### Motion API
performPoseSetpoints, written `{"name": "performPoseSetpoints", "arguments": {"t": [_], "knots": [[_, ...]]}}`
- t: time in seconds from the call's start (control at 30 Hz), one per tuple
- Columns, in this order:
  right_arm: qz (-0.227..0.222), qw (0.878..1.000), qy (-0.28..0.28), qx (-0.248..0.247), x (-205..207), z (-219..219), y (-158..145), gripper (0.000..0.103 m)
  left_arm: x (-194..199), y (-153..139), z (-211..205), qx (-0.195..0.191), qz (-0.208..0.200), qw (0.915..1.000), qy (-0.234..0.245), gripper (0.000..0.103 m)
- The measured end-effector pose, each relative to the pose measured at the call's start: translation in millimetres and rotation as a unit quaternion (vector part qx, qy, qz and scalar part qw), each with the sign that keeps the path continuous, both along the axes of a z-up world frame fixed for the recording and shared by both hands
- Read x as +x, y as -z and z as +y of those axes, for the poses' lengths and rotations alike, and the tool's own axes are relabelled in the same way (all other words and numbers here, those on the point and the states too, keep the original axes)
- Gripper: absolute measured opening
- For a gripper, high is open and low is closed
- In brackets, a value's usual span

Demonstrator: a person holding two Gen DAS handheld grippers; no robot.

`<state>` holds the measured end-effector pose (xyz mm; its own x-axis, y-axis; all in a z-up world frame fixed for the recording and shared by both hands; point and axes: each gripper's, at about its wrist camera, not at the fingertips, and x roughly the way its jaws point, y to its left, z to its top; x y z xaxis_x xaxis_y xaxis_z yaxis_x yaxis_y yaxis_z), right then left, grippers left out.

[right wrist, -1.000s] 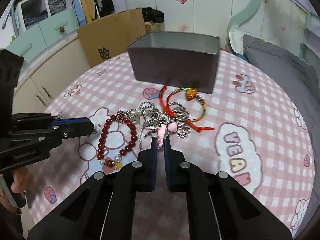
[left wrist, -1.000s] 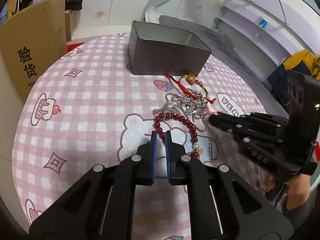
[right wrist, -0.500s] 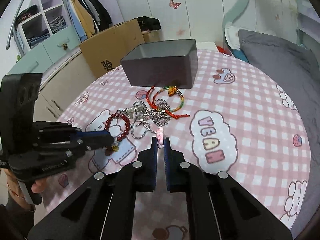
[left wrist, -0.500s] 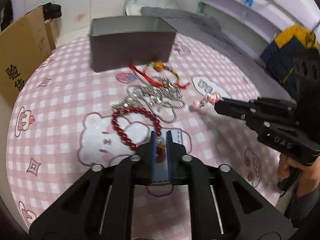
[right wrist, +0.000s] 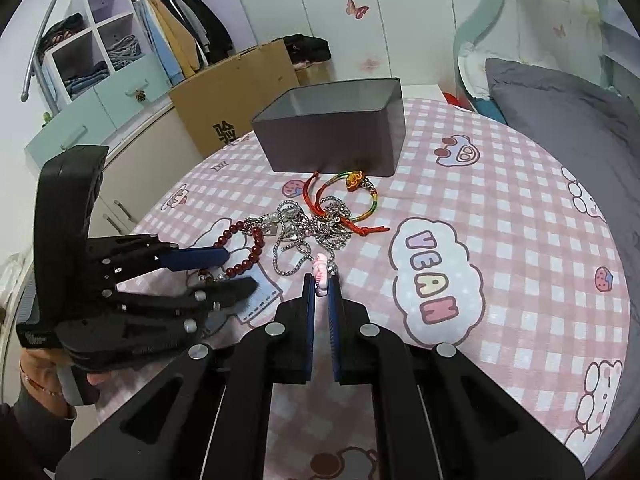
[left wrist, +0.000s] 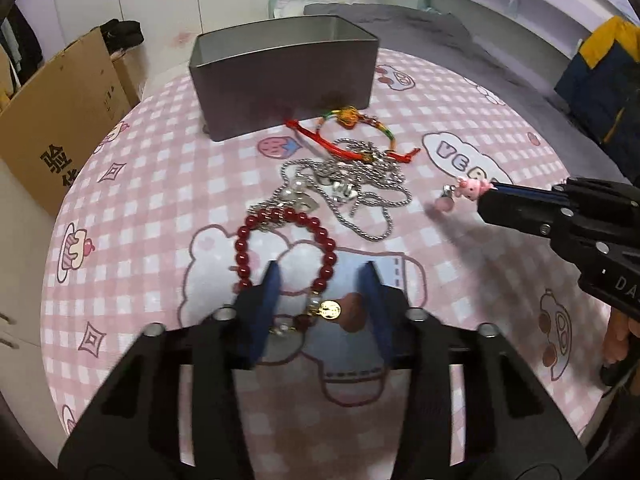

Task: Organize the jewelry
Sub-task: 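Grasp the red bead bracelet with the left tool while the right grasps the pink bunny charm, then carry the red bead bracelet with the left tool while the right carries the charm to the tin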

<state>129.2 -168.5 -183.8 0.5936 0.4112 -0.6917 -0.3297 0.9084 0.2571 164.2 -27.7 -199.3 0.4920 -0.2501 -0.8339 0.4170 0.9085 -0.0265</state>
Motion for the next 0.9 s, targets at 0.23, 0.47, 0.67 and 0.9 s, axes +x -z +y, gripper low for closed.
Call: {"name": "performPoseSetpoints", "arguments": {"t": [0.23,0.47,0.67,0.9], "knots": [[-0.027,1.0,-0.012,0.005,-2.9,5.4,-21.6,0.005,-0.9,-18.0,17.0,-0.046,-0.008,0.9989,-0.008,0.008],[-0.062,0.998,-0.021,0.016,-4.0,8.6,-54.5,0.005,-6.5,-70.9,39.1,-0.126,-0.045,0.991,-0.001,0.008],[-0.086,0.996,-0.025,0.027,-4.5,11.2,-77.5,0.005,-7.8,-110.0,46.0,-0.168,-0.077,0.9828,0.009,0.008],[-0.107,0.993,-0.029,0.034,3.3,11.1,-98.7,0.005,1.8,-153.1,41.6,-0.188,-0.116,0.975,0.021,0.008]]}}
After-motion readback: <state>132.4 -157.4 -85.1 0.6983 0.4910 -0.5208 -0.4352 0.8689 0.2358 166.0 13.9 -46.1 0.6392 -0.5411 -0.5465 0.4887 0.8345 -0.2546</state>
